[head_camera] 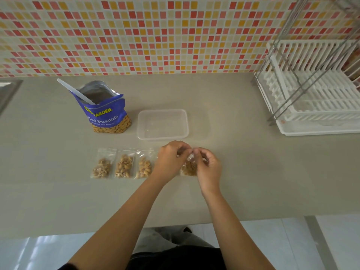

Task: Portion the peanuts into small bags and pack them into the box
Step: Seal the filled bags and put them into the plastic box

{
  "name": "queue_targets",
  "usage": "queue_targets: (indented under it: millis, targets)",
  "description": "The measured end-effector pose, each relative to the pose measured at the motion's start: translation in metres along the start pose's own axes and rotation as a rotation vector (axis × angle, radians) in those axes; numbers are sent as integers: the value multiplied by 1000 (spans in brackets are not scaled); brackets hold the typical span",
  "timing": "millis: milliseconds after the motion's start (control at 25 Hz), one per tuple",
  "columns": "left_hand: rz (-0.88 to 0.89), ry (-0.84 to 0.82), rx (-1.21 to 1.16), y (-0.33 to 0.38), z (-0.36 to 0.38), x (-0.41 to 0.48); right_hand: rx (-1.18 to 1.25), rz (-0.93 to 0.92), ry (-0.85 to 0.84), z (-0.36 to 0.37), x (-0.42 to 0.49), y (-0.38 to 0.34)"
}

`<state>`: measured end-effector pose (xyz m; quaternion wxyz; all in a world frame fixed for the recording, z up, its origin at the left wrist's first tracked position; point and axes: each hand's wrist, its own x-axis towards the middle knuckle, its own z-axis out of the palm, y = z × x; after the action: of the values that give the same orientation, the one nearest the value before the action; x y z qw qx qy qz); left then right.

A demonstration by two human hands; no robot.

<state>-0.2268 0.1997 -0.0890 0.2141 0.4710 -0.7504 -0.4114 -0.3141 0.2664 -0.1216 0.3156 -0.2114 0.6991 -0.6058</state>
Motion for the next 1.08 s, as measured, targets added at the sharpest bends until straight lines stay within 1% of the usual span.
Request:
queue_targets:
  millis: [120,240,520,680,800,840,880,960,1000,1040,1080]
  targets:
    - [-6,59,72,4,6,-3,-102,-55,27,3,-2,0]
    - [-5,97,89,5,6,-3,-123,-67,61,4,-4,-2]
    - [50,77,140,-2,-5,-3,-118,-37,95,-4,0,-5]
    - [24,63,138,-8,-6,-2,-94,-28,105,-8,3,0]
    - [-102,116,-4,-12,-3,-4,-35,-20,65,-10,8,2]
    - [-144,115,-70,-14,-1,-6,3,8,40,-10,11,3]
    - [-189,81,-155,-17,2,-9,52,51,19,-10,15,3]
    - [-288,-47,-375,-24,9,-15,155,146,-12,-9,22,6]
    - [-318,-71,-446,-27,13,-18,174,171,-26,-8,26,7]
    - [-333,-53,-473,-31,16,-20,130,169,-27,-7,29,10]
    - [-337,-8,-456,-32,20,-20,32,131,-14,-6,33,13]
